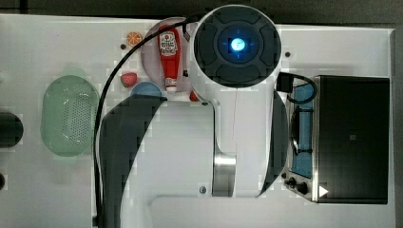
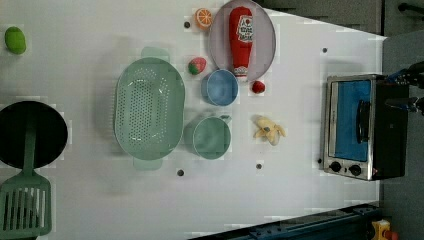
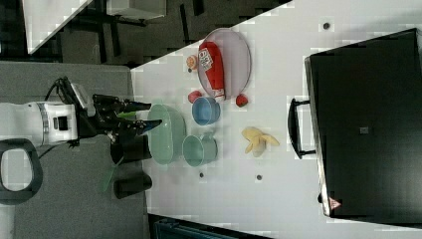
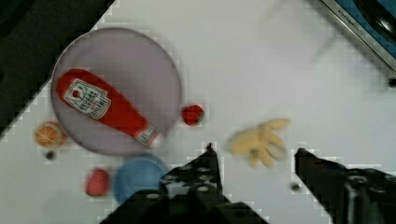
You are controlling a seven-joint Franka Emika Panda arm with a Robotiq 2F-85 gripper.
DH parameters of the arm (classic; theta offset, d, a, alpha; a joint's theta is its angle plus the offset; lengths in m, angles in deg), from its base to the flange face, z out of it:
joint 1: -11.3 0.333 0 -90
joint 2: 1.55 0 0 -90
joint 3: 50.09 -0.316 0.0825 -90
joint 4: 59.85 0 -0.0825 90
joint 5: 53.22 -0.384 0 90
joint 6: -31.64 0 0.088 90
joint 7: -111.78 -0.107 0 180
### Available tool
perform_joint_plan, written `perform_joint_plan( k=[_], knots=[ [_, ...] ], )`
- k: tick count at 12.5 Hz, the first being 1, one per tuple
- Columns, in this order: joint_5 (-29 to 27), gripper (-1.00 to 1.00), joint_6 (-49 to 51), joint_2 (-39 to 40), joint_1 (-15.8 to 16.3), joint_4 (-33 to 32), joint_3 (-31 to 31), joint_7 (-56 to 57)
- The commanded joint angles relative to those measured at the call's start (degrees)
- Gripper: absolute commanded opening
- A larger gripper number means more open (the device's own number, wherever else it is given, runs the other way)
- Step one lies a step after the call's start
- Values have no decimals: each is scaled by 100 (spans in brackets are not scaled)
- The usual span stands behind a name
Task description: Pick Banana and place it in mug.
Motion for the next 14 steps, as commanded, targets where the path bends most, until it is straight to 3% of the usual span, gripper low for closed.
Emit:
perform_joint_plan(
  k=[1, 3, 4, 6, 14],
  knots=[
    [95, 48, 1219, -2018, -48, -1258, 118, -150],
    [95, 91, 1141, -1976, -47, -1427, 117, -150],
    [95, 100, 1020, -1928, -44, -1564, 116, -118],
    [95, 100, 552, -1781, -35, -1916, 111, 196],
    [95, 100, -2318, -524, -33, -3405, 131, 3507]
  ],
)
